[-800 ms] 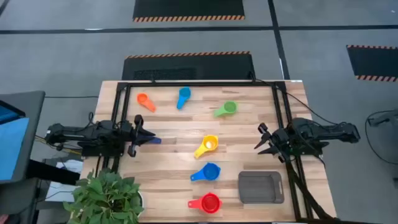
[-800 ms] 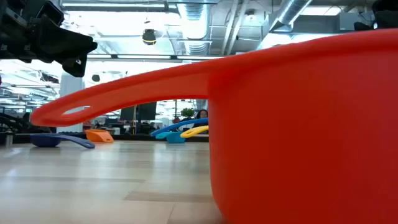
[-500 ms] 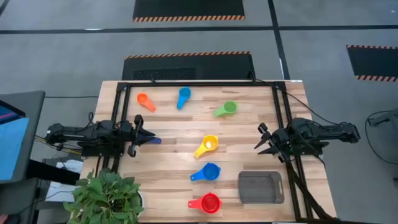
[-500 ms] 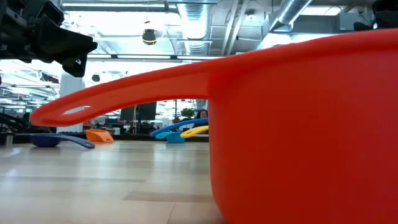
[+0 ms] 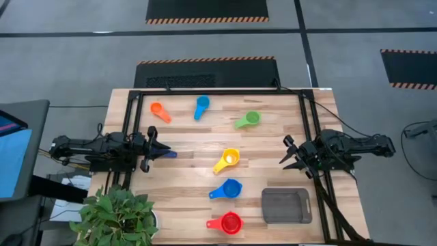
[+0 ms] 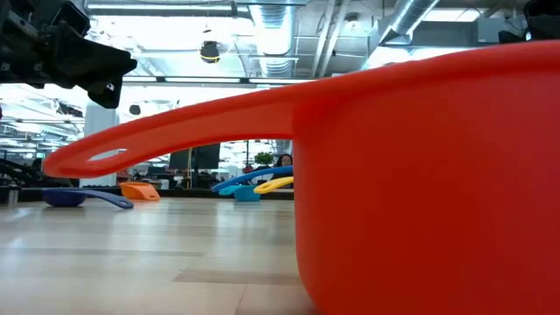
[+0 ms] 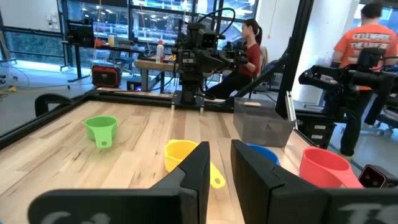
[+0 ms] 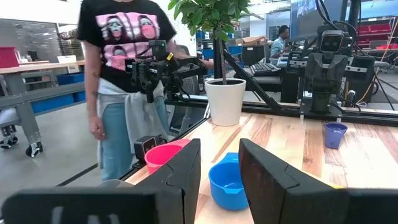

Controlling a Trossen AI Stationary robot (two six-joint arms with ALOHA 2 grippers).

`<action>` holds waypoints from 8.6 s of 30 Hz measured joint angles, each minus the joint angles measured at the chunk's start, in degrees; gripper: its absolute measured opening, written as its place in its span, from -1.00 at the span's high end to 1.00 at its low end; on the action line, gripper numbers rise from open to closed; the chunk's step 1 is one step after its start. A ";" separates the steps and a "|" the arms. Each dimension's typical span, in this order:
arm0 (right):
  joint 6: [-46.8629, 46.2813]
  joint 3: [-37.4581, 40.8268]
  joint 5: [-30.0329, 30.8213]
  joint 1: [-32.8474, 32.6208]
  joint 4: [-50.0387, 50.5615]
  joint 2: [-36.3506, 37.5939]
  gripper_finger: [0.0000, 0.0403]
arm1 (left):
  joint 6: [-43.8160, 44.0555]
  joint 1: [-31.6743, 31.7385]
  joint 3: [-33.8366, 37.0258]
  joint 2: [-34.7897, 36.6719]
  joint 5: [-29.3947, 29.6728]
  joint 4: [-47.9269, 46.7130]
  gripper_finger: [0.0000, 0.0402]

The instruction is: Nest measuring cups in basket

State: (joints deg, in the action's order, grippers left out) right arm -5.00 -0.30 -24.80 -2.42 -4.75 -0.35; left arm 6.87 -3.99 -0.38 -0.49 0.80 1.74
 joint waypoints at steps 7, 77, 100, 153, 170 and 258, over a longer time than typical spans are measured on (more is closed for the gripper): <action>0.00 0.00 0.00 0.00 0.00 -0.01 0.30 | 0.00 0.01 0.00 0.00 0.00 -0.01 0.73; -21.26 0.00 7.86 -0.08 -1.21 -0.01 0.34 | 15.55 0.02 0.02 0.01 15.17 2.29 0.73; -34.78 0.00 44.35 -0.06 -3.03 -0.40 0.40 | 27.37 -0.01 -0.01 -0.68 21.55 2.88 0.73; -26.77 -11.87 43.84 -0.21 -17.59 -19.92 0.41 | -4.04 -0.80 -100.91 -98.60 -6.56 -29.95 0.73; -29.04 -11.93 41.35 -4.85 -5.29 -19.97 0.41 | -8.25 -8.42 -100.98 -111.61 -10.73 -39.35 0.73; -29.06 -11.96 41.20 -5.48 14.42 -19.88 0.41 | 35.86 -22.50 -100.98 -127.18 0.94 -37.01 0.07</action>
State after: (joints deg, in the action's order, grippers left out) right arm -34.06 -12.25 16.40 -7.90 9.67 -20.23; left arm 42.73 -26.49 -101.36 -127.67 1.74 -35.27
